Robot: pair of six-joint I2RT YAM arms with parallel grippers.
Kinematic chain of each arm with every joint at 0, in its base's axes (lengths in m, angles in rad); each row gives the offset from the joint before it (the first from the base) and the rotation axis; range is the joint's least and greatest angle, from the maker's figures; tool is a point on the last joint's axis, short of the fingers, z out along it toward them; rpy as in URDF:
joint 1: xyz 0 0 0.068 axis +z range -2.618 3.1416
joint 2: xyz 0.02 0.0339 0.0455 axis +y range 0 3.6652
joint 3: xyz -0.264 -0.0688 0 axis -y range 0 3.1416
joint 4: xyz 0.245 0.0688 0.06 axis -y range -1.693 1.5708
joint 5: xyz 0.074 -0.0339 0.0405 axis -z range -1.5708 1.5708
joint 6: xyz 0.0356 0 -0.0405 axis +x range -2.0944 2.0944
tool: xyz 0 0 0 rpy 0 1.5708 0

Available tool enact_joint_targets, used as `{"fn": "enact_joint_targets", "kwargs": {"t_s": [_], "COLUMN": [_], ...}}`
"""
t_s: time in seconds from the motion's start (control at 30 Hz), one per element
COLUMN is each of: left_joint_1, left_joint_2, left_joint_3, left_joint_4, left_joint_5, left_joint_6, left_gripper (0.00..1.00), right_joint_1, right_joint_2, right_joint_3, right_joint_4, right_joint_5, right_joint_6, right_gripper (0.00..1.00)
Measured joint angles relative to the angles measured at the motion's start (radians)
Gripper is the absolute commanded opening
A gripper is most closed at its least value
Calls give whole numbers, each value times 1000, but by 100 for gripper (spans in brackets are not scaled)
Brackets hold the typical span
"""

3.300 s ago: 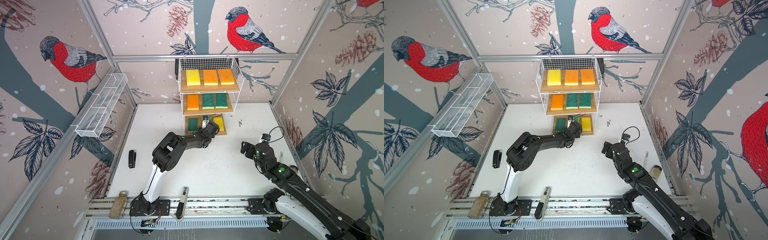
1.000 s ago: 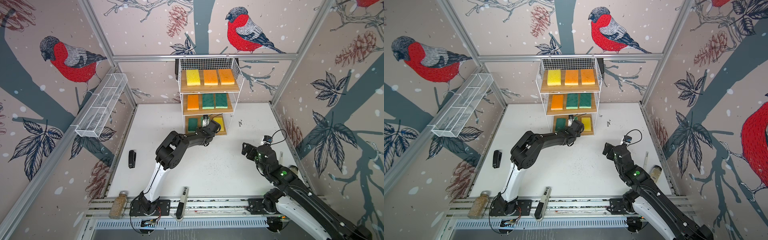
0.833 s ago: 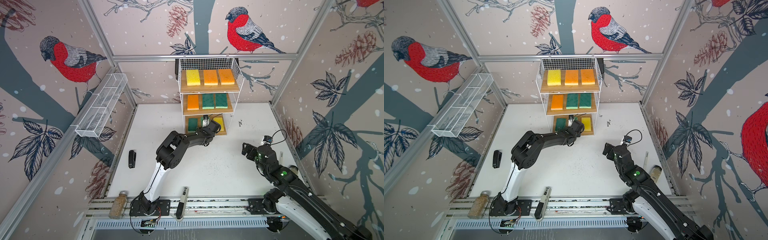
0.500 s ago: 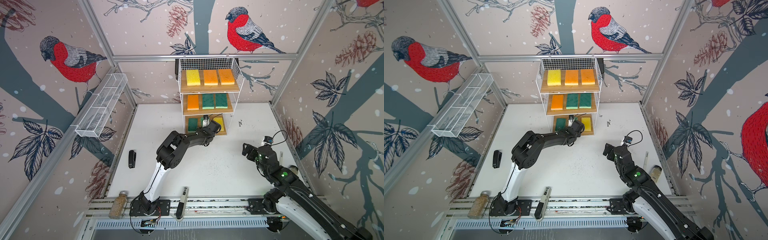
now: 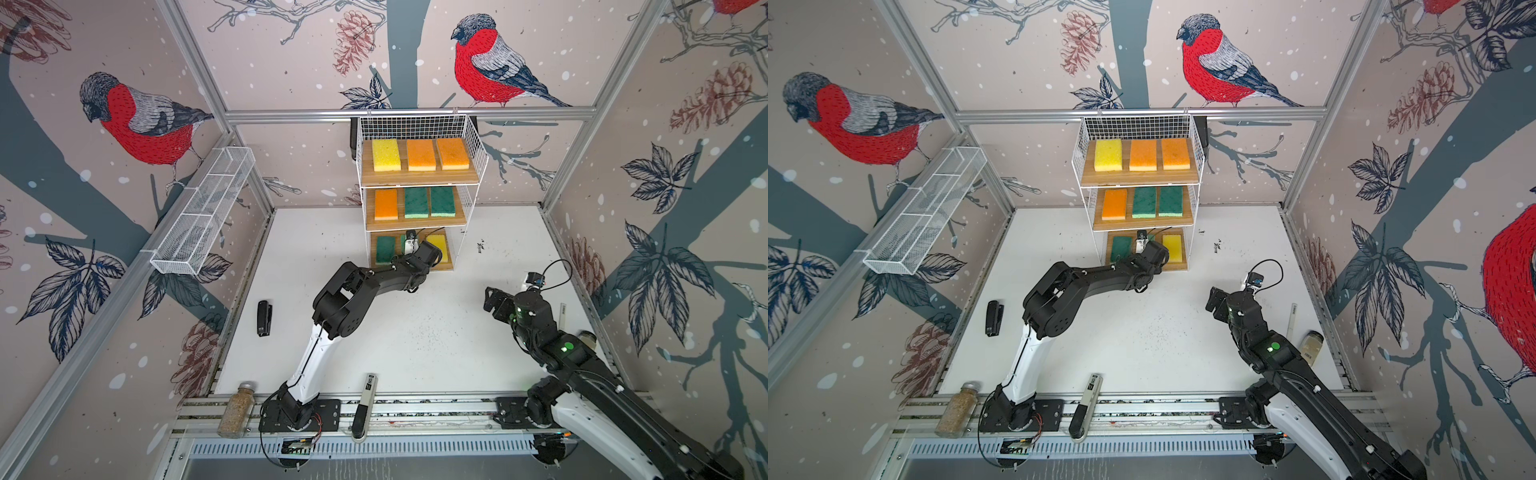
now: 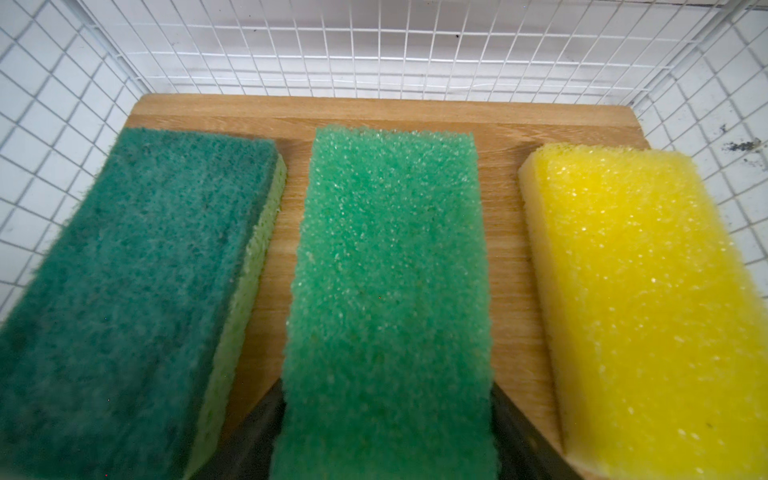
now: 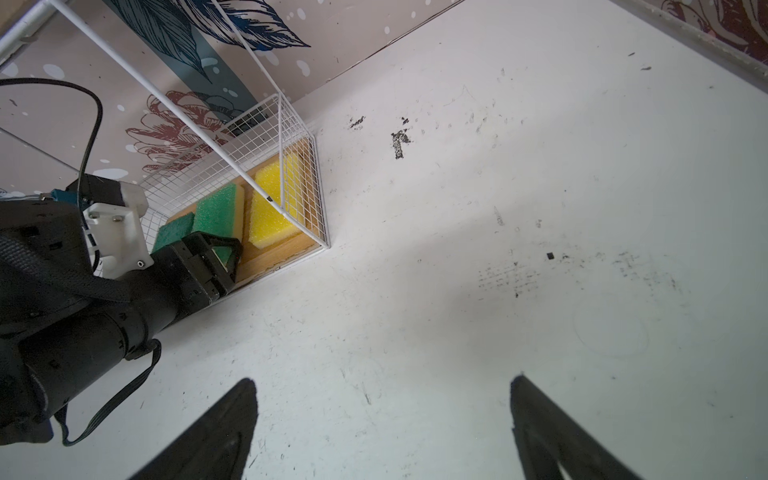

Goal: Place and organize the cleaning sponges onto the shelf
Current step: 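Press the bright green sponge flat onto the bottom shelf with the left gripper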

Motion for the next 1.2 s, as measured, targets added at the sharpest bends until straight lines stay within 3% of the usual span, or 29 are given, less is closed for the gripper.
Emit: {"fn": "enact_joint_targets", "kwargs": {"t_s": [1.2], "left_joint_1": [0], "left_joint_2": [5], "left_joint_3": [38], "left_joint_4": [-74], "left_joint_5": [4], "left_joint_6": [-1], "left_gripper": [74], "right_joint_1": [-2], "right_joint_2": [-14], "right_joint_3": [5], "right_joint_4": [-21], "right_joint_5": [0], "right_joint_6": [0], "right_gripper": [95]}}
